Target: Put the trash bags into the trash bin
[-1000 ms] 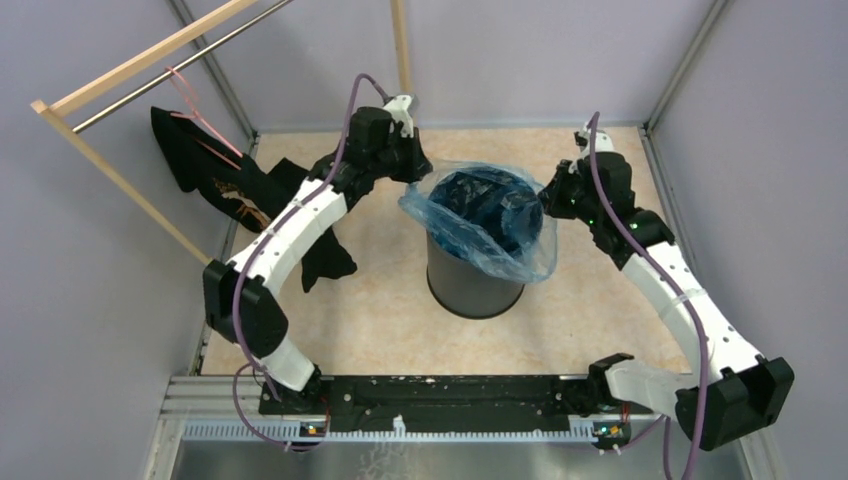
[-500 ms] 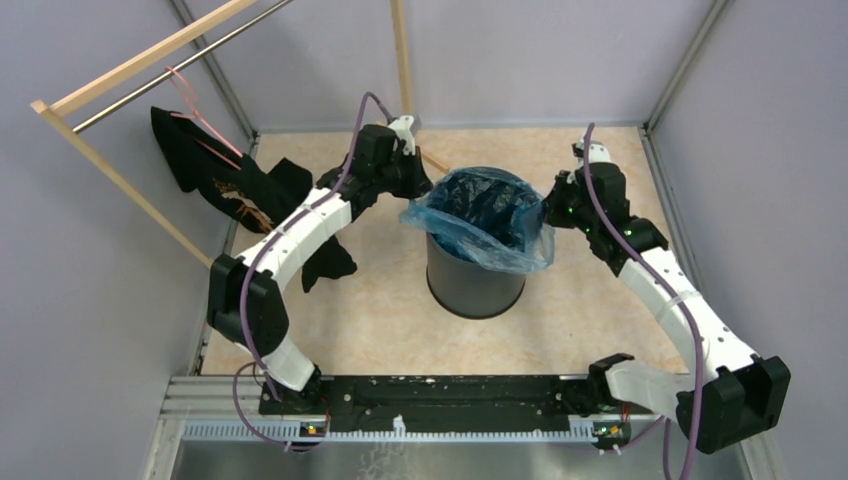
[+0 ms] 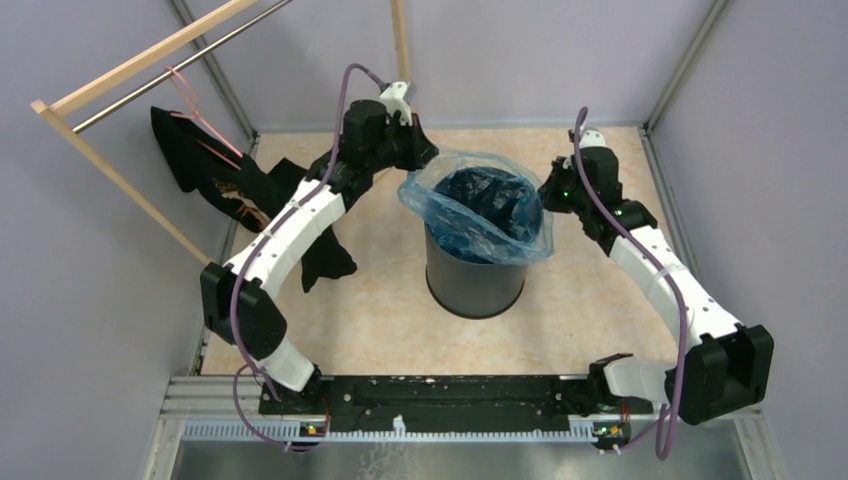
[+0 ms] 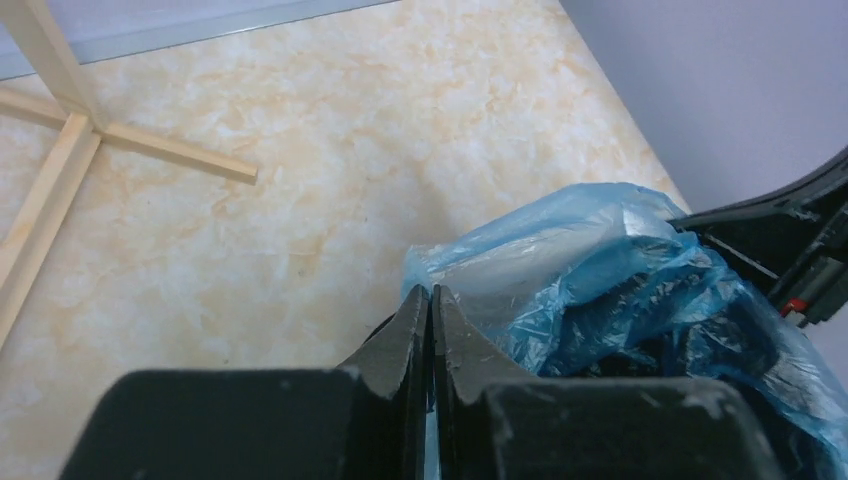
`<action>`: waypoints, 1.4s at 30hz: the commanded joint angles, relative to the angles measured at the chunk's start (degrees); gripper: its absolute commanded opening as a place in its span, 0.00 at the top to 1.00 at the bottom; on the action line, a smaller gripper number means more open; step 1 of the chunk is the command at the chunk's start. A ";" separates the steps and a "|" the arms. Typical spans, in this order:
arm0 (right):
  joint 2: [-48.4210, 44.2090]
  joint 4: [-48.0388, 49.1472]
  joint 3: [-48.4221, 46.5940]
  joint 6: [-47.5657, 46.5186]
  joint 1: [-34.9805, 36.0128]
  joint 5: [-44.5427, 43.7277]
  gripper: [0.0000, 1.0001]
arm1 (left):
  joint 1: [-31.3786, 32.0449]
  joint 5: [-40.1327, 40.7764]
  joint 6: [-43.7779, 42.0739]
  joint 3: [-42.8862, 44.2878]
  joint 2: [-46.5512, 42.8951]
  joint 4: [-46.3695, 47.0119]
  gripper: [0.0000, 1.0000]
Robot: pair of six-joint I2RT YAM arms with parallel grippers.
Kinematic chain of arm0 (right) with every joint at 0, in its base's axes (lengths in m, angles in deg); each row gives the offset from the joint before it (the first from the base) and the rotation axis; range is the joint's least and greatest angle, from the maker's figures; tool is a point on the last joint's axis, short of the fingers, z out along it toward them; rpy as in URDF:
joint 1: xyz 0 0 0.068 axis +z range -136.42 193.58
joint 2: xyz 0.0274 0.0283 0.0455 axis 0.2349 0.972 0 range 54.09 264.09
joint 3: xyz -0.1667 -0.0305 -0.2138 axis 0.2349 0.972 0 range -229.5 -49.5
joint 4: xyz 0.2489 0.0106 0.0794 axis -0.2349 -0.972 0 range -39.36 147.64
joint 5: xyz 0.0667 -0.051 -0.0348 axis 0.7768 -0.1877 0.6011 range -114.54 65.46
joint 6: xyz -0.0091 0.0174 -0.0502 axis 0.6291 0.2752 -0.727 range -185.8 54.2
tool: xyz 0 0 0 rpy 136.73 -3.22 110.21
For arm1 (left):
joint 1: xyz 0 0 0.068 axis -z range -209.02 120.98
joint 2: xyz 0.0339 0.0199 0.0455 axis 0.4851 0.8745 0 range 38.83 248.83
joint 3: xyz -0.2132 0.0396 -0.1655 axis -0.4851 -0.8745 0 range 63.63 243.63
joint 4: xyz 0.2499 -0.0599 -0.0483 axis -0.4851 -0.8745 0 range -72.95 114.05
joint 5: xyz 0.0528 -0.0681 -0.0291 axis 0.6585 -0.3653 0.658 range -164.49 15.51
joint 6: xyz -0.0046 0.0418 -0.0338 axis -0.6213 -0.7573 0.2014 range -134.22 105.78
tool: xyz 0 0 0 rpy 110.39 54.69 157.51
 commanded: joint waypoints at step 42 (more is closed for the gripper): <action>-3.34 0.41 -10.47 3.15 9.10 41.49 0.14 | -0.30 13.78 -10.68 -12.57 -24.87 -21.90 0.08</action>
